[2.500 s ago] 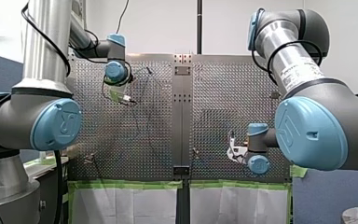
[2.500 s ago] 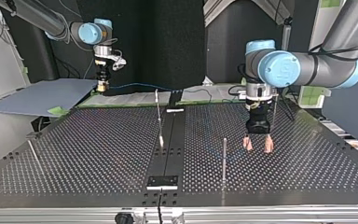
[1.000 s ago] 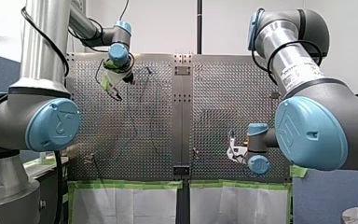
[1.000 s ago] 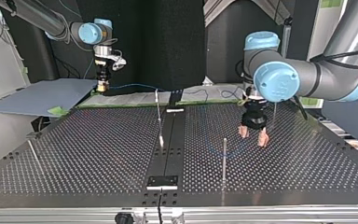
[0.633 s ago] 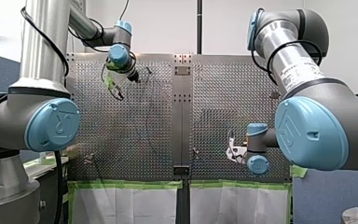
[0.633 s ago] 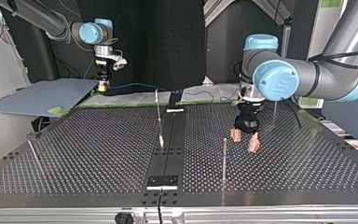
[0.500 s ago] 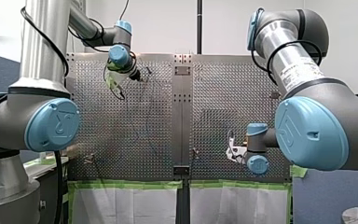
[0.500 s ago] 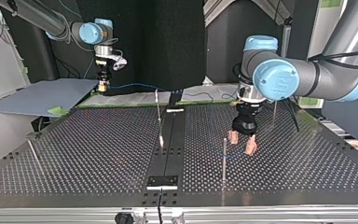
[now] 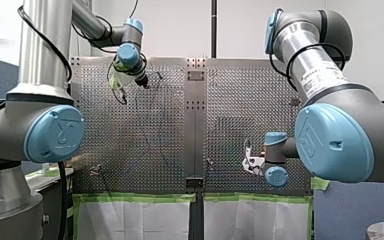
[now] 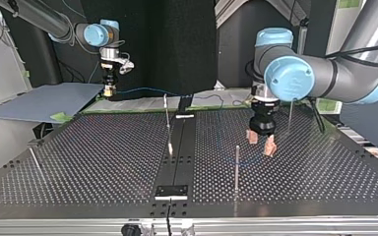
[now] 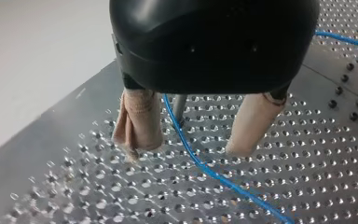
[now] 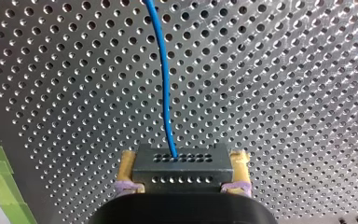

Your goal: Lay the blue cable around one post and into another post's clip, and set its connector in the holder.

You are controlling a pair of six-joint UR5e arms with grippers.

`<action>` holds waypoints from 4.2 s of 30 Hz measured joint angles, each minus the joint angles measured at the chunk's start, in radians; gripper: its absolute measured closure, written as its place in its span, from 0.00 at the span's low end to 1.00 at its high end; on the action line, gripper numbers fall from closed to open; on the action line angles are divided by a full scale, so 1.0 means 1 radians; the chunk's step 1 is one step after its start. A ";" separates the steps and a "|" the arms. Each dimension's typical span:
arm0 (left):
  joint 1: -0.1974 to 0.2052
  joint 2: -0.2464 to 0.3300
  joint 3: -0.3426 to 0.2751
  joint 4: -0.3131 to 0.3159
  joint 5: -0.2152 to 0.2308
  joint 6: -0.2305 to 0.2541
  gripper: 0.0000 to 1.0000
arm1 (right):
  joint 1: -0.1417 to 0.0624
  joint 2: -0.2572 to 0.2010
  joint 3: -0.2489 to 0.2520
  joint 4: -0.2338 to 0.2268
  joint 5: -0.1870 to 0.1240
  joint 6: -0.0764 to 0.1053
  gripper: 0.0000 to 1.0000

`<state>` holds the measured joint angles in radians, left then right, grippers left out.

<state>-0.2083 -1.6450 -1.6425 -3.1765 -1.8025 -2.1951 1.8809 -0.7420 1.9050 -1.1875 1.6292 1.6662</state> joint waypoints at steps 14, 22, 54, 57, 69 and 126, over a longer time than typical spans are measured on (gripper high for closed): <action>-0.027 0.067 -0.040 -0.022 -0.088 0.066 0.00 | 0.000 0.000 -0.001 -0.001 0.000 0.002 1.00; -0.030 0.145 -0.044 -0.064 -0.136 0.140 0.00 | 0.000 0.000 -0.001 0.002 -0.004 0.008 1.00; -0.045 0.182 0.255 -0.371 -0.048 0.449 0.00 | 0.000 0.000 -0.014 0.011 -0.005 0.003 1.00; -0.051 0.168 0.287 -0.403 -0.070 0.481 0.00 | 0.000 0.000 -0.014 0.012 -0.005 0.003 1.00; -0.058 0.155 0.313 -0.526 -0.140 0.557 0.00 | 0.000 -0.001 -0.014 0.017 -0.005 0.006 1.00; -0.082 0.156 0.287 -0.508 -0.045 0.493 0.00 | -0.001 0.000 -0.014 0.022 -0.005 0.005 1.00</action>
<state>-0.2903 -1.4888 -1.3556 -3.6848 -1.8472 -1.7016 1.8804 -0.7423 1.8906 -1.1652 1.6246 1.6708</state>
